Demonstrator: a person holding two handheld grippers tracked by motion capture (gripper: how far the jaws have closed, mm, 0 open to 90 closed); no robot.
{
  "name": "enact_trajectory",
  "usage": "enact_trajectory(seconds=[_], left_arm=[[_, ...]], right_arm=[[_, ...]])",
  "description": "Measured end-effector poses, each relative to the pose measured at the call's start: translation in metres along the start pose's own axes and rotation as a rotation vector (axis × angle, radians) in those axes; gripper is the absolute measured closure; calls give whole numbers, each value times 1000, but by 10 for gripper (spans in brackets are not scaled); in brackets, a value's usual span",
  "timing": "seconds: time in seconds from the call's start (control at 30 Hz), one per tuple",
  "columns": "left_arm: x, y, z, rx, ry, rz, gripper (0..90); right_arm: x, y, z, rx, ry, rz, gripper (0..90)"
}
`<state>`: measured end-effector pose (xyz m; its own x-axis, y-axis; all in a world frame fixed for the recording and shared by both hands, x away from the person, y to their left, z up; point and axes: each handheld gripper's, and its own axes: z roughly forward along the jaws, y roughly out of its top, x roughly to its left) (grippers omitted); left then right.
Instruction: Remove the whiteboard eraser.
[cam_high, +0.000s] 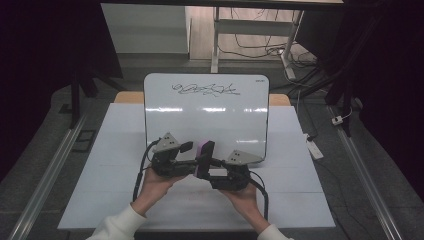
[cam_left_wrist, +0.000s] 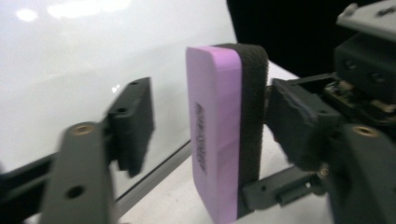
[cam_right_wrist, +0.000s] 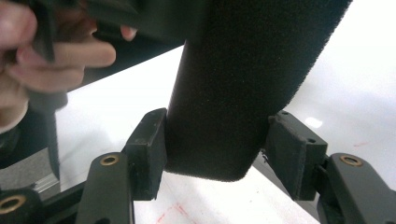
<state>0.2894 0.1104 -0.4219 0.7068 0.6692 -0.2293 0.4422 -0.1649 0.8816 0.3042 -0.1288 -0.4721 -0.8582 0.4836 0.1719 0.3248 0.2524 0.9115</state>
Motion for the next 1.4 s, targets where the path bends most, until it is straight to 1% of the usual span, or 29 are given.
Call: enact_trajectory(seconds=[0.03, 0.07, 0.13, 0.2, 0.23, 0.27, 0.33, 0.37, 0.4, 0.47, 0.57, 0.7, 0.77, 0.8, 0.83, 0.87, 0.93, 0.97, 1.0, 1.03, 1.07, 1.1, 1.13, 1.17, 1.23, 1.3, 1.4], left_arm=[[3, 0, -2, 1, -15, 0, 266], [3, 0, -2, 1, -15, 0, 261], [10, 1, -5, 1, -58, -6, 257], [15, 0, -6, 2, -91, -15, 250], [17, 0, -5, 11, -127, -10, 252], [17, 0, -5, 11, -127, -10, 255], [19, -1, -3, 22, -169, -2, 255], [19, -2, -2, 28, -189, 5, 255], [18, -2, -1, 33, -203, 10, 254], [16, -3, 2, 48, -231, 32, 253], [14, -3, 5, 61, -234, 42, 254], [13, -4, 7, 64, -227, 45, 266], [12, -4, 8, 64, -222, 43, 290], [13, -4, 9, 61, -245, 41, 287], [13, -4, 9, 61, -245, 41, 285], [14, -4, 9, 59, -260, 40, 283], [15, -4, 10, 57, -281, 39, 283], [15, -4, 11, 60, -296, 36, 282], [15, -5, 15, 71, -321, 39, 280], [14, -5, 16, 80, -322, 44, 284], [14, -5, 16, 80, -322, 44, 307], [12, -6, 18, 90, -320, 56, 327], [12, -6, 18, 90, -320, 56, 342], [11, -6, 17, 90, -307, 58, 350], [11, -6, 17, 88, -305, 58, 360], [12, -5, 16, 86, -312, 42, 361], [13, -5, 16, 91, -320, 34, 351]], right_arm=[[-2, -1, -1, -3, 13, 3, 413], [-3, -1, -3, -4, 27, 1, 413], [-4, -2, -5, -8, 43, -12, 414], [-4, -2, -7, -7, 62, -36, 414], [-5, -2, -8, -9, 73, -50, 414], [-5, -2, -9, -10, 83, -60, 414], [-6, -3, -10, -14, 116, -69, 414], [-6, -3, -10, -14, 116, -69, 414], [-8, -3, -12, -13, 150, -82, 415], [-9, -3, -13, -9, 167, -89, 414], [-10, -3, -13, -8, 173, -84, 414], [-10, -3, -13, -6, 171, -84, 414], [-10, -4, -11, -6, 188, -72, 413], [-9, -4, -11, -6, 198, -72, 413], [-9, -4, -10, -7, 214, -68, 413], [-10, -4, -10, -8, 234, -62, 413], [-11, -4, -10, -5, 253, -65, 414], [-11, -4, -10, 1, 267, -69, 414], [-10, -4, -9, 8, 277, -77, 415], [-8, -4, -8, 15, 288, -81, 416], [-7, -4, -7, 22, 291, -91, 416], [-7, -4, -6, 28, 293, -94, 416], [-7, -5, -5, 29, 295, -90, 415], [-7, -5, -5, 29, 296, -88, 415], [-9, -5, -6, 26, 304, -84, 415], [-10, -5, -7, 20, 318, -68, 416], [-13, -5, -8, 16, 337, -60, 417]])
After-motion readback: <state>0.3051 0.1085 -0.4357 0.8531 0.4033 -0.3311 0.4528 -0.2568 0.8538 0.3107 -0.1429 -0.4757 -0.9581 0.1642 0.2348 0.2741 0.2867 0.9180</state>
